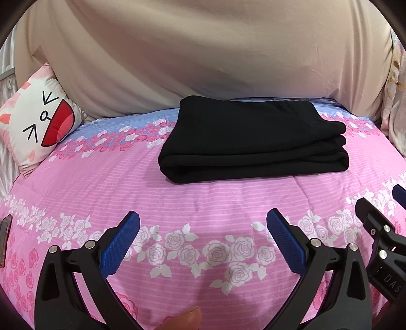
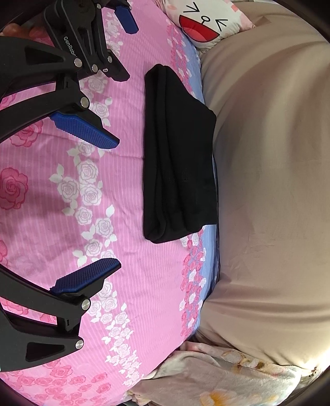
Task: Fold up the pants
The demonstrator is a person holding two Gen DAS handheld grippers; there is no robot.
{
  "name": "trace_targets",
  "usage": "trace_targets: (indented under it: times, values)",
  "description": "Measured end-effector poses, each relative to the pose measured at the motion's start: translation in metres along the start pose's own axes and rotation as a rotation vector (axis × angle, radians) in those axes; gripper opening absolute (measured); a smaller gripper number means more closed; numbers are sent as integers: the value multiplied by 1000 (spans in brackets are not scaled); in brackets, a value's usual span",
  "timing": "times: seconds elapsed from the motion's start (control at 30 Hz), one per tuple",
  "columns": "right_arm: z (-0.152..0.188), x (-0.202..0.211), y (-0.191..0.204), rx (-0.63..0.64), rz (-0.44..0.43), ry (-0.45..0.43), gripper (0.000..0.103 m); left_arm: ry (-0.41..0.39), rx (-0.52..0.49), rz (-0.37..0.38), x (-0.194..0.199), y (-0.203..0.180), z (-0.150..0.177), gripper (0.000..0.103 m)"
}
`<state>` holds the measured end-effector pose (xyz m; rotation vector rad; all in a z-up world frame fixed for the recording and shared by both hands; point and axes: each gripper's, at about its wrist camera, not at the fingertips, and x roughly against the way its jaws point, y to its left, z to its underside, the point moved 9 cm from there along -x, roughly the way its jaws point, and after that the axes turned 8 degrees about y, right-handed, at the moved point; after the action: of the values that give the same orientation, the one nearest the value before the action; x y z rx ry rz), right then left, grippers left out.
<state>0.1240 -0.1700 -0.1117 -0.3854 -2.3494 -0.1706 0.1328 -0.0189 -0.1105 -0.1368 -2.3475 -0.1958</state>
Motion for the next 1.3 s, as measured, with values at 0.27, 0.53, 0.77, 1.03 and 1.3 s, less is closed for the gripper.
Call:
trace_targets:
  times: [0.27, 0.53, 0.77, 1.03, 1.3]
  values:
    - [0, 0, 0, 2, 2, 1, 86, 9, 5, 4, -2, 1, 0, 98]
    - [0, 0, 1, 0, 2, 1, 86, 13, 4, 6, -4, 0, 0, 98]
    - [0, -1, 0, 1, 1, 2, 86, 12, 6, 4, -4, 1, 1, 98]
    - [0, -1, 0, 2, 0, 3, 86, 11, 6, 2, -3, 0, 0, 98]
    - [0, -1, 1, 1, 2, 3, 86, 7, 9, 4, -2, 1, 1, 98]
